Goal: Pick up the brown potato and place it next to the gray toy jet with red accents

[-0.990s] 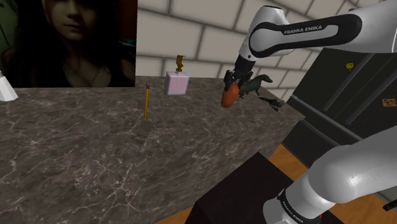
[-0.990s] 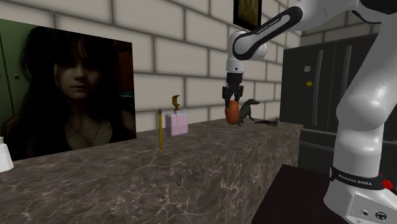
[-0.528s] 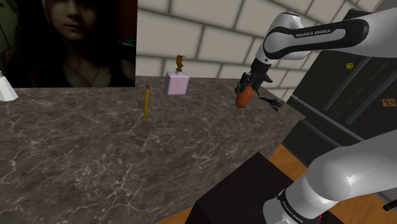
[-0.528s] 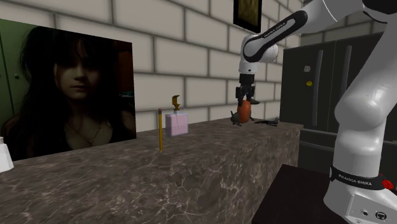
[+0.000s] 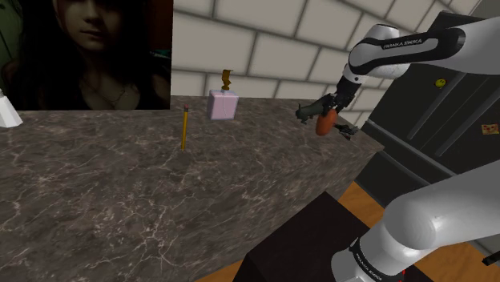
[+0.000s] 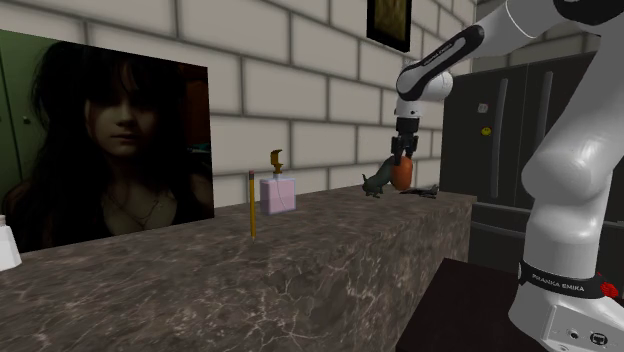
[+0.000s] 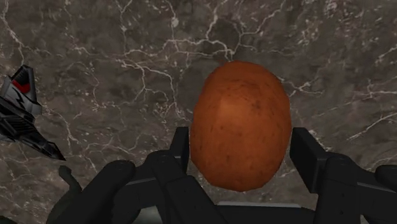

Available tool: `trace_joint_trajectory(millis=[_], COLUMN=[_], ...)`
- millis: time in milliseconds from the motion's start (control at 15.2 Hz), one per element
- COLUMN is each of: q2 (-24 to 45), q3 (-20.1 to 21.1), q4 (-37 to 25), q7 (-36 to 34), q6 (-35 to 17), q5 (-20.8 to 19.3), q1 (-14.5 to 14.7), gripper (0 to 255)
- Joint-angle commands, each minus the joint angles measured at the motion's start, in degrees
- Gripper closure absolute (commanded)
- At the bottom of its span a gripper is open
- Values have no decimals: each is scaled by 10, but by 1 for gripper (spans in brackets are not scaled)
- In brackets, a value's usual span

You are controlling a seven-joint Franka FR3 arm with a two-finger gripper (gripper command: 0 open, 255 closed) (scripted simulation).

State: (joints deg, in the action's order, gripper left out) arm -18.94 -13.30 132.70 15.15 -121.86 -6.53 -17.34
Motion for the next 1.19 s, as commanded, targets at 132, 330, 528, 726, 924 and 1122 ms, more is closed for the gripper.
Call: trace_joint_trajectory(millis=[132,330,528,726,924,1122], q2=[21,44,73,107,148,194], q3=[-42,-73,-104,-134,-161,-185], q4=[-22,-47,-77,-113,-156,-204], q7=[62,110,159,211,264,319], q6=[-2,-3,-2,1,7,17], q5=[1,7,19,38,63,96], q1=[-18,-31,-42,-54,-67,-84], gripper=[255,255,255,255,255,255])
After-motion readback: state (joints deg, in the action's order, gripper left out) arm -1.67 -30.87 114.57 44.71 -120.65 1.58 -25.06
